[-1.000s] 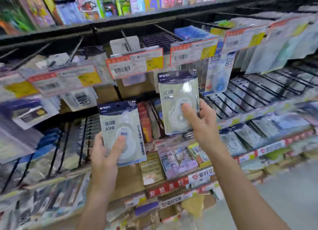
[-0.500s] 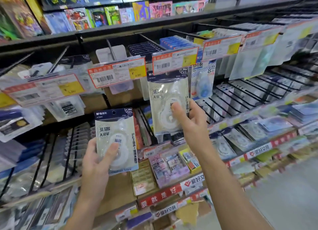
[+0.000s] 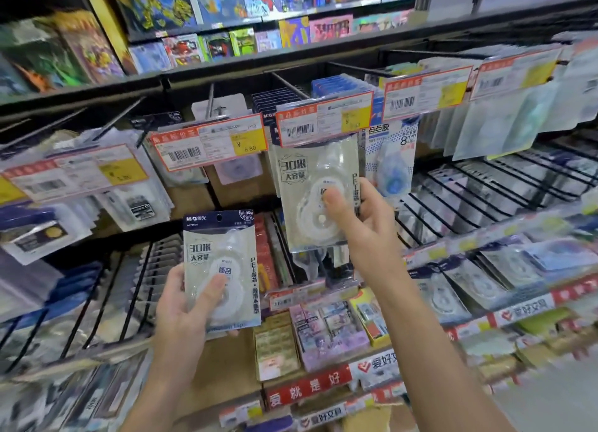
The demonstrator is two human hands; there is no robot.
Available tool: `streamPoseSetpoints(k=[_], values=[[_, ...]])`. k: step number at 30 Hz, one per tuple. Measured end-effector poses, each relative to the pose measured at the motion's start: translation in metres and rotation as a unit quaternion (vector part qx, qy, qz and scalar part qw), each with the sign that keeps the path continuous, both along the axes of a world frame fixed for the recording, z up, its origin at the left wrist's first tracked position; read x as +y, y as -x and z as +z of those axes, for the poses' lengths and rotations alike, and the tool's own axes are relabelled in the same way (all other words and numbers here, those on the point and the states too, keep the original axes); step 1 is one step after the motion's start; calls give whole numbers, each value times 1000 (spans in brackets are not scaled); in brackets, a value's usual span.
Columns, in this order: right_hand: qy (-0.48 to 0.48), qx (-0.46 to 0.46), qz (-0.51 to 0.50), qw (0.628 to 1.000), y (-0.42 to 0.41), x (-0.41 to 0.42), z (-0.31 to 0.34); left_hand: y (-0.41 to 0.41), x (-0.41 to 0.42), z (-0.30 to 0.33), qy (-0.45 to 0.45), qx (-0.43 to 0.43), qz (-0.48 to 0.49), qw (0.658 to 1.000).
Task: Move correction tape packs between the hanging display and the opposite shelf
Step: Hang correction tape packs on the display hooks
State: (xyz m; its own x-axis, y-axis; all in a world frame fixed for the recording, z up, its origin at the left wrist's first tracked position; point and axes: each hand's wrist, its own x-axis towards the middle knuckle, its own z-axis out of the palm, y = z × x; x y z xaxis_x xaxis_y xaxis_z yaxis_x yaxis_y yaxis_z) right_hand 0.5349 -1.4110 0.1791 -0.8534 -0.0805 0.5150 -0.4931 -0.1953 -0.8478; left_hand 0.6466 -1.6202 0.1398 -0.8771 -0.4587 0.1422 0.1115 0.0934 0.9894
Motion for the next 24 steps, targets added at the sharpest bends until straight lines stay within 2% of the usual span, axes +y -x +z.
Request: streamPoseSetpoints(k=[10, 24], values=[[-33, 5, 5, 999, 13, -2, 6, 16, -3, 2, 11, 17, -5, 1000], [-20, -33, -17, 999, 26, -4, 6, 24, -3, 1, 3, 32, -13, 999]])
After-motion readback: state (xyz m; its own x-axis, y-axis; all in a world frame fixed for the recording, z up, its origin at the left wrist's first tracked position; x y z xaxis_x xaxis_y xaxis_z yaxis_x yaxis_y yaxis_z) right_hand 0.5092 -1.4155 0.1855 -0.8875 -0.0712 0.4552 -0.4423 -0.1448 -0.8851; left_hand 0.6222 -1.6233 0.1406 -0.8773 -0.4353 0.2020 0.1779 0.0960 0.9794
